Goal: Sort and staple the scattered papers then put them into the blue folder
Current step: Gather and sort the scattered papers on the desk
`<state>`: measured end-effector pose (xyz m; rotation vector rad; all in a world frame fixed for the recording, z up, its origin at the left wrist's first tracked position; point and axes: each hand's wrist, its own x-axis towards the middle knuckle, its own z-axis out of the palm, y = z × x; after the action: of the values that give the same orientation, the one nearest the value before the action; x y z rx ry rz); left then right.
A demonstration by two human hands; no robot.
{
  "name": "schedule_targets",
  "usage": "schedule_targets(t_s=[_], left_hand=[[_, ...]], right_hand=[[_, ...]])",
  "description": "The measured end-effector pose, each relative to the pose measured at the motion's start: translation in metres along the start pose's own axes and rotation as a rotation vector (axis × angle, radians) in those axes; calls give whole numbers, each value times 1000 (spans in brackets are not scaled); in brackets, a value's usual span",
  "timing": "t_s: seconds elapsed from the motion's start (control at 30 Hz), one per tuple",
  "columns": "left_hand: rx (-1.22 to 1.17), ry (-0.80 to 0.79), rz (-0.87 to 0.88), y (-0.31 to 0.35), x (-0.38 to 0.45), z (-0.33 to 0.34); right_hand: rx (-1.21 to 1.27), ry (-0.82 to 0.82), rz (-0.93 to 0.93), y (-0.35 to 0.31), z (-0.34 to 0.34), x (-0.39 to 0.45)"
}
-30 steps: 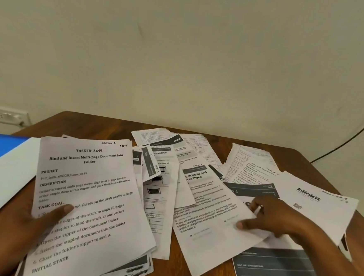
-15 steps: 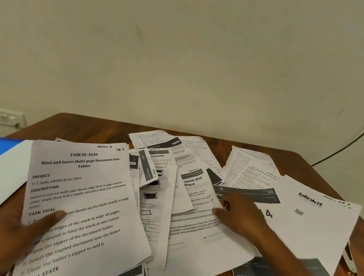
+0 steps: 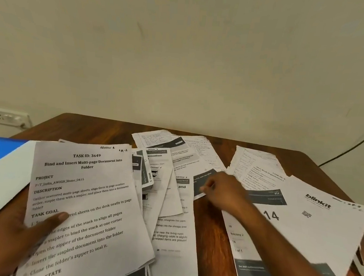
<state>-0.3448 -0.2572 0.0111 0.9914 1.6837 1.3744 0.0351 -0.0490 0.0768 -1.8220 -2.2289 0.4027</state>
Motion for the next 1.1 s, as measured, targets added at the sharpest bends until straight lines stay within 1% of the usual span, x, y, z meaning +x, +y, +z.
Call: schedule_targets(t_s=[0.03,0.07,0.13,0.23,0.4,0.5,0.57,0.67,0.87,1.1], left_hand=[[17,12,16,4,-3,1],[20,31,24,6,-5,1],[12,49,25,15,-9,5],[53,73,34,19,-8,7],[19,145,82,26,-9,19],[13,180,83,24,-5,23],[15,165,56,24,-6,24],[-9,166,18,27,-10,20],[-8,107,1,18,-3,9],[-44,161,59,18,-6,21]], right_hand=[[-34,62,70,8,-2,11],[-57,88,132,17,-2,21],[-6,94,208,34,3,37],[186,78,231,47,12,51],[278,125,271,48,15,62],[464,223,320,49,7,64],[573,301,358,53,-4,62],[762,355,392,65,-22,56],[913,302,419,106,-40,20],[1123,305,445,145,-39,-28]])
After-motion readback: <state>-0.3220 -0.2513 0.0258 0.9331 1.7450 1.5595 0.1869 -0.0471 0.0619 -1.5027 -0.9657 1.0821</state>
